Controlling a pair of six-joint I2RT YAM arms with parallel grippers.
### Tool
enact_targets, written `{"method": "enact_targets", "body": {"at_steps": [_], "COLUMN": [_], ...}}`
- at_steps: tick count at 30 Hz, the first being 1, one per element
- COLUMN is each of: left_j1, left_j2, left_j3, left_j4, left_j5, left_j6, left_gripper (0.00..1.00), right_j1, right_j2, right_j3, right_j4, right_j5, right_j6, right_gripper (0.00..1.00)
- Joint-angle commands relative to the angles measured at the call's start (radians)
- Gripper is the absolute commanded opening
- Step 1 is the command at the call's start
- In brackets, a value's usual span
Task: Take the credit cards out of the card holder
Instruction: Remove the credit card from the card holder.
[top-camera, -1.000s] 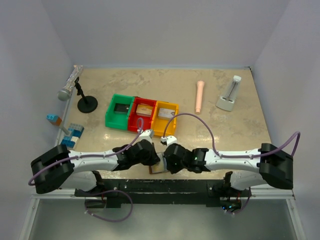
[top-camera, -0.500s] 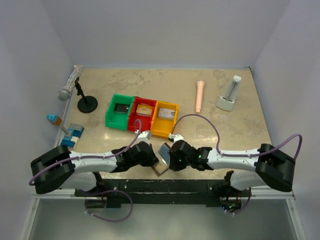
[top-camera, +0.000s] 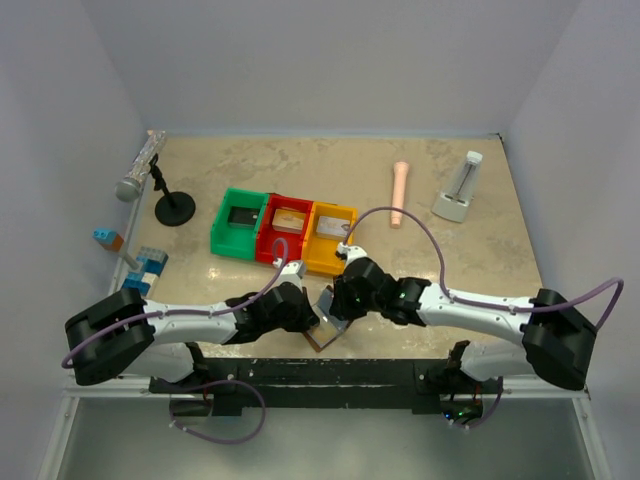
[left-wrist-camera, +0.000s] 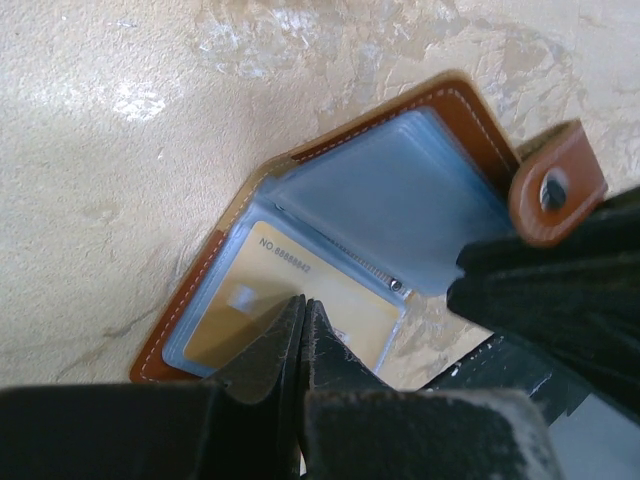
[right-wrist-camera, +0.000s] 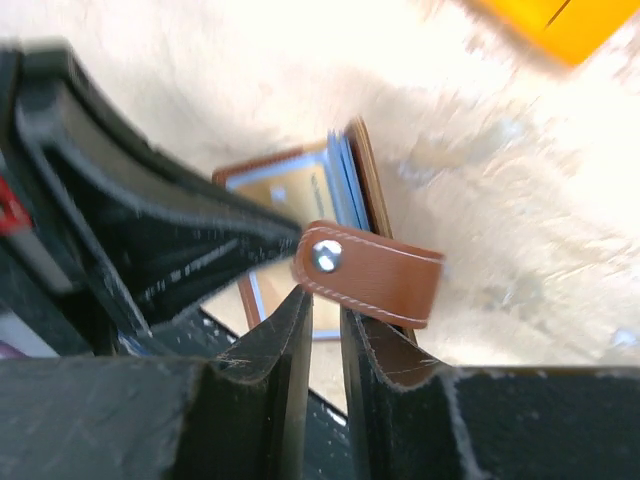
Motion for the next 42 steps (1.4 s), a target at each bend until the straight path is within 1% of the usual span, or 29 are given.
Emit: {"method": "enact_targets", "body": {"at_steps": [1,5,12,21,25,35,39,42], "left_j1": [-0.007,-0.007,-0.005,0.01,0.039,0.141,0.144,0.144], "left_j2": [0.026,0.017,-0.019,-0.04,-0.028,0.0,-0.034,-0.077], "left_j3": [-0.001,-0.012,-0.034,0.008,0.052,0.129,0.124,0.094], "left_j4": [-0.06,-0.058,-0.043,-0.075,-0.101,-0.138,-0.141,-0.141], "left_j5": [0.014,0.017,0.012,-0.012,-0.012,0.038,0.048,0.075], "left_j6": [0.056,0.066,0.09,0.156,0.202,0.268,0.27,0.247], "left_gripper": [0.0,0.0,0.0,0.0,0.0,0.0,0.08,0.09], "right_j1": [-0.062,-0.09,-0.114,-0.117,-0.117,-0.116,-0.116,-0.116], "right_j2": [0.049,0.124,0.193,0.139,0.132,0.127,0.099,0.075], "right_j3": [0.095,0.151,0.133,-0.019,-0.079,-0.139,-0.164,-0.168], "right_j4": [-0.057,-0.107,-0.137,-0.098,-0.055,-0.001,-0.002,-0.019], "right_j5": [-0.013,-0.016,-0.021,-0.047,-0.049,-0.096,-0.082,-0.072], "right_j6": [-0.043,-0.078,-0.077,0.0,0.04,0.098,0.11,0.118], "right_gripper": [0.23,0.23,0.24,0.23,0.23,0.23,0.24,0.26]}}
